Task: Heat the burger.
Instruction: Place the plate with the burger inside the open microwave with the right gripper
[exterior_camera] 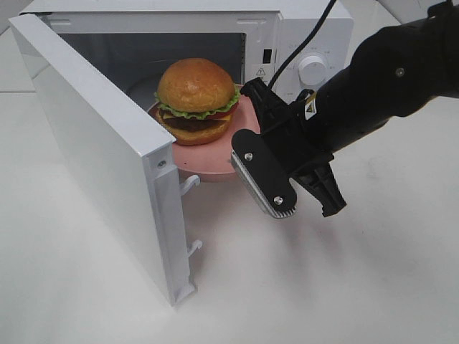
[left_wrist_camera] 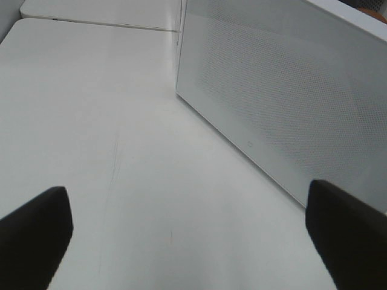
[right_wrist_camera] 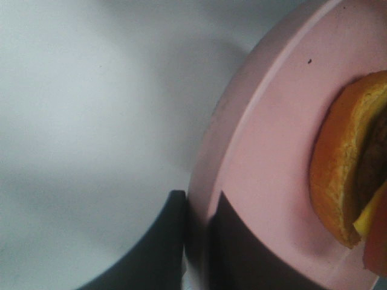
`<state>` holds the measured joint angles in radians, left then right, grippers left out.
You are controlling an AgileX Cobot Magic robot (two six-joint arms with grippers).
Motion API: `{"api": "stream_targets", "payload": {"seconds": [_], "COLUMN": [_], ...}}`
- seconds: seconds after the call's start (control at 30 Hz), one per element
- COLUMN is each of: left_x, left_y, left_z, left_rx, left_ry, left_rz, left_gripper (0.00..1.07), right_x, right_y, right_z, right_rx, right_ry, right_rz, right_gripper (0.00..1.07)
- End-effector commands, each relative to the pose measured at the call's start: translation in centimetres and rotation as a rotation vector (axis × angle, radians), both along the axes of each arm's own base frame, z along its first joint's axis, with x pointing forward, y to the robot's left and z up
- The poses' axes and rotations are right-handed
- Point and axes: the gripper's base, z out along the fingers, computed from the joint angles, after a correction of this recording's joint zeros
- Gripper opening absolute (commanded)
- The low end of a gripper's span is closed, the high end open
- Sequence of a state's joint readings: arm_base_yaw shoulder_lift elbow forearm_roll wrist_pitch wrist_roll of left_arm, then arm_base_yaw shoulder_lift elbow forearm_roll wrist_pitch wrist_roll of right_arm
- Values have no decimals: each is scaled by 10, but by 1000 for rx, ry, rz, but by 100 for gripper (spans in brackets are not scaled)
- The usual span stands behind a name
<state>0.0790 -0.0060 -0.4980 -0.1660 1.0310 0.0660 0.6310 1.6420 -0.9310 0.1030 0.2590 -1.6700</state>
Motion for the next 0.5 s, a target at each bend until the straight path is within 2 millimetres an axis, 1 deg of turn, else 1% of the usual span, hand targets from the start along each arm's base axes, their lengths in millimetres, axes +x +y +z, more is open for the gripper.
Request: {"api": "stream_targets", "payload": {"seconds": [0.03,0.47,0.5], "left_x": [-2,-2,-2], "left_y": [0,0,0], "left_z": [0,0,0], "left_rx": [-5,-5,-5], "left_ry": [-17,-17,-17], "left_rz": [2,2,2], "left_gripper": [100,100,100], "right_x": [12,36,40], "right_y": [8,26,29], "right_z": [13,11,10], "right_rx": [50,64,70], "right_ry": [-87,-95,-92], "right_rz": [-3,-11,-20], "right_gripper": [0,0,0]}}
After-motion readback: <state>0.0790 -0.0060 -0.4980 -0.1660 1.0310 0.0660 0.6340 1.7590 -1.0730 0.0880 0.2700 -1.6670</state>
